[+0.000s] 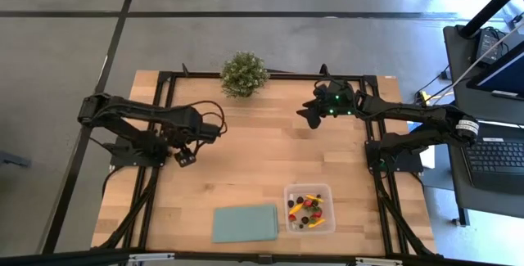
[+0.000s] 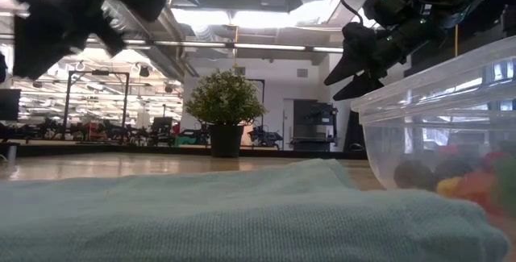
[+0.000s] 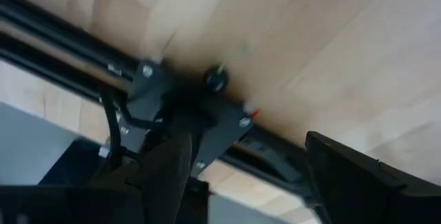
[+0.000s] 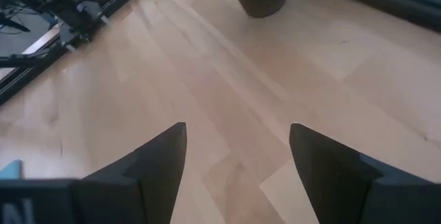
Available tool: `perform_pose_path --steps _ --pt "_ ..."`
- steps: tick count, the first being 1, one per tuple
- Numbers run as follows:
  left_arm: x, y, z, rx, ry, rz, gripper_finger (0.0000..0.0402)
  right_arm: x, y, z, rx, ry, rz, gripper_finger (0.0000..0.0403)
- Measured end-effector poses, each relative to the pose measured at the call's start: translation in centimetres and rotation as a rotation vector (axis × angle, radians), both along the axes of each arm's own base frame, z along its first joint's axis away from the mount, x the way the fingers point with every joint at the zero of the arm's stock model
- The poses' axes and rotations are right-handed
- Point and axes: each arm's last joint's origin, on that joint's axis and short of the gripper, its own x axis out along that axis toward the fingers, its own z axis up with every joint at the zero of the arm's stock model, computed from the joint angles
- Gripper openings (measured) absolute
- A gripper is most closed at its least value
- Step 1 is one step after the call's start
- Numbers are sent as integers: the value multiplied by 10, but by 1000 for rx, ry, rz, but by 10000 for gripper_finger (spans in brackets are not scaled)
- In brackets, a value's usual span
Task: Pick and placing Produce into tupperware
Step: Put the black cherry into the transparent bin
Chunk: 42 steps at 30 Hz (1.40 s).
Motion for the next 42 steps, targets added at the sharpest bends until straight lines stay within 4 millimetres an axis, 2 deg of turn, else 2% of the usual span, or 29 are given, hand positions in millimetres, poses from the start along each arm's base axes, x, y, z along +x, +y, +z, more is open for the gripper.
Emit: perform_pose_path --steps 5,12,25,42 --pt "-14 1 -29 -60 84 2 267 1 -1 2 -16 -20 -8 259" --pt "-23 1 -52 -105 94 -21 256 2 -1 4 -25 -43 -10 259" --pt "-10 5 -66 -129 153 -188 237 2 -2 4 -6 -49 -22 259" --pt "5 17 -112 -205 363 -291 237 2 -1 4 -4 -50 -23 259"
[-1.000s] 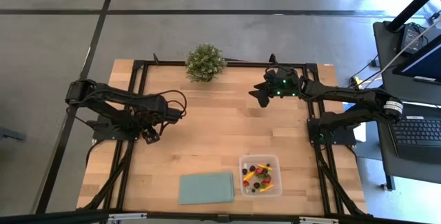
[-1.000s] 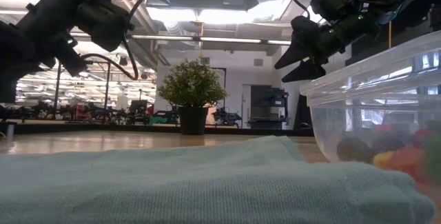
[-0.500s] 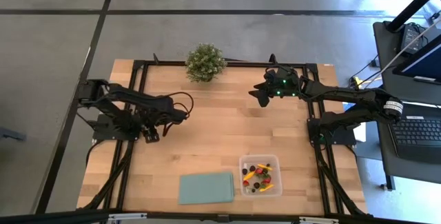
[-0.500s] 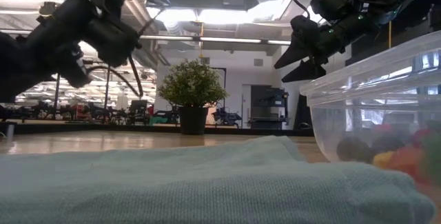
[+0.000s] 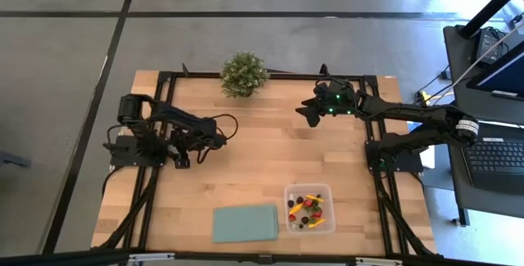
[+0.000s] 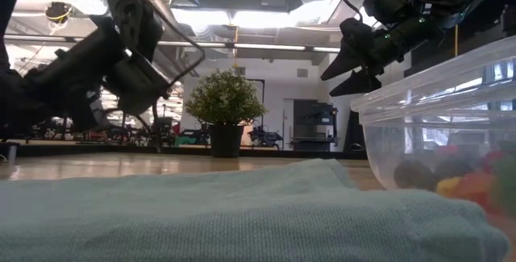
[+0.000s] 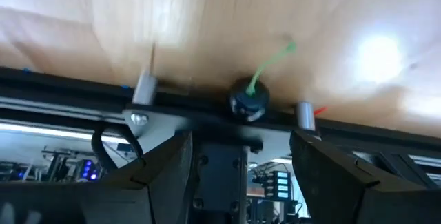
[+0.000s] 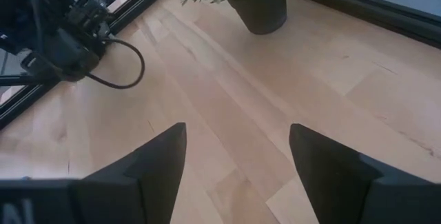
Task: Pick and placing Produce into tupperware
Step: Put the black cherry into the transparent bin
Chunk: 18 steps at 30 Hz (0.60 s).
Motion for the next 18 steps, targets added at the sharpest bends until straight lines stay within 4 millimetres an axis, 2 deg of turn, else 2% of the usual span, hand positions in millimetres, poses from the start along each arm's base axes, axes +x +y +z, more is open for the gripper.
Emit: perform_pose_path --steps 13,18 --pt "6 1 -23 -37 39 -38 237 0 0 0 -4 1 3 259" --pt "-3 -1 -29 -70 55 -33 237 0 0 0 -5 1 3 259"
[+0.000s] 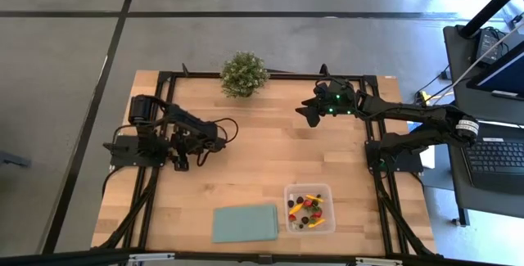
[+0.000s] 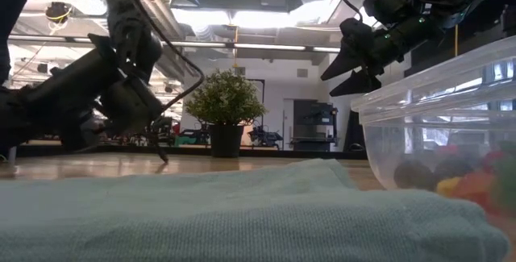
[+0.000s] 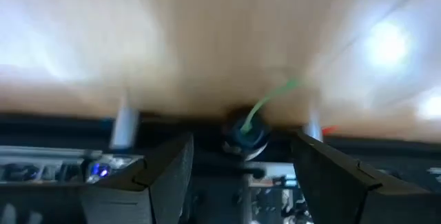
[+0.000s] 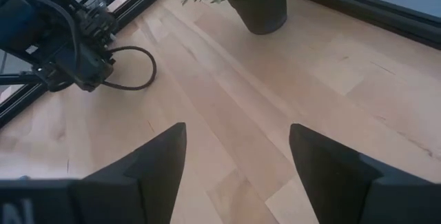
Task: Pick and placing Produce into tupperware
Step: Put the black cherry into the transparent bin
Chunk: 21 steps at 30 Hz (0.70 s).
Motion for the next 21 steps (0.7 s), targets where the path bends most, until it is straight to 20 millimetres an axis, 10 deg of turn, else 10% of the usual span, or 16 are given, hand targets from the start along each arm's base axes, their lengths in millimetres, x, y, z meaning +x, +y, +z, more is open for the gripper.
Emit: perform_pose_path --steps 21 --pt "-4 -2 -10 22 9 2 170 0 0 0 -22 7 12 259"
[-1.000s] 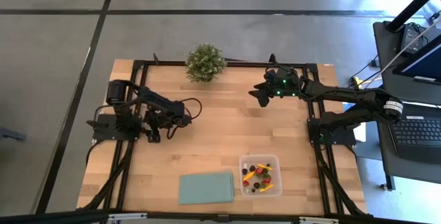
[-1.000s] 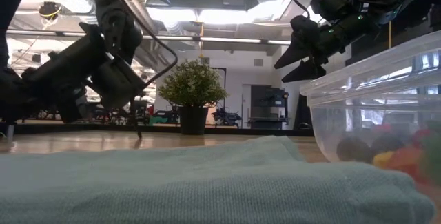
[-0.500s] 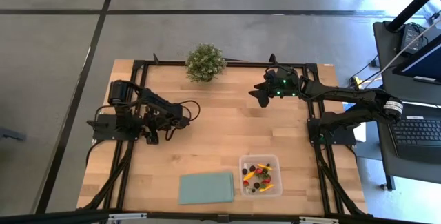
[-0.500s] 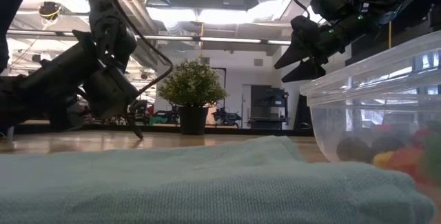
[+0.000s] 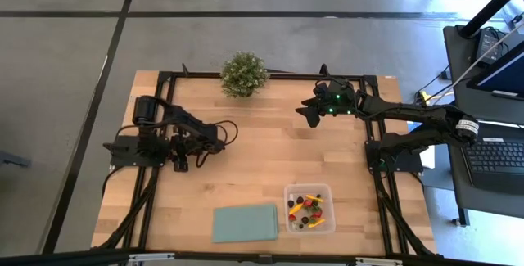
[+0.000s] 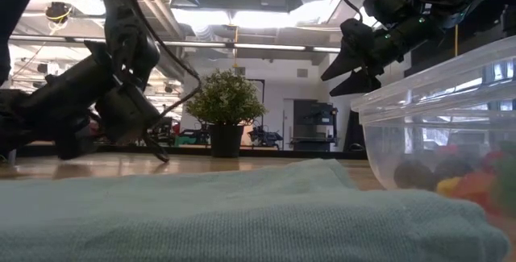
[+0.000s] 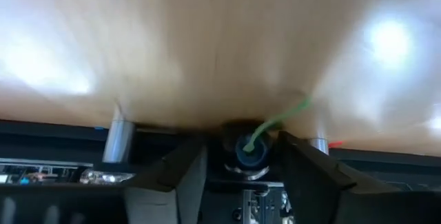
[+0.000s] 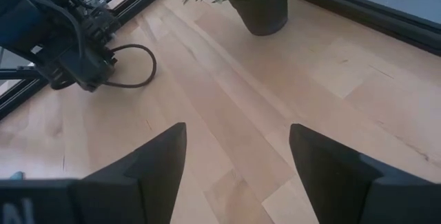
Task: Pick and placing Produce into tupperware
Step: Put the black cherry into the transparent bin
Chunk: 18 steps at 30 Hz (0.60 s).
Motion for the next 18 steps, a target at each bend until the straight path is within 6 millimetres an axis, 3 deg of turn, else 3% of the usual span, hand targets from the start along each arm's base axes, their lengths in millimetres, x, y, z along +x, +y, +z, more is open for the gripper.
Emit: perform_pose_path --steps 9,18 --pt "1 0 -10 -12 70 -4 100 0 0 0 0 0 0 259" --pt "14 1 -1 -47 30 -20 100 0 0 0 0 0 0 259"
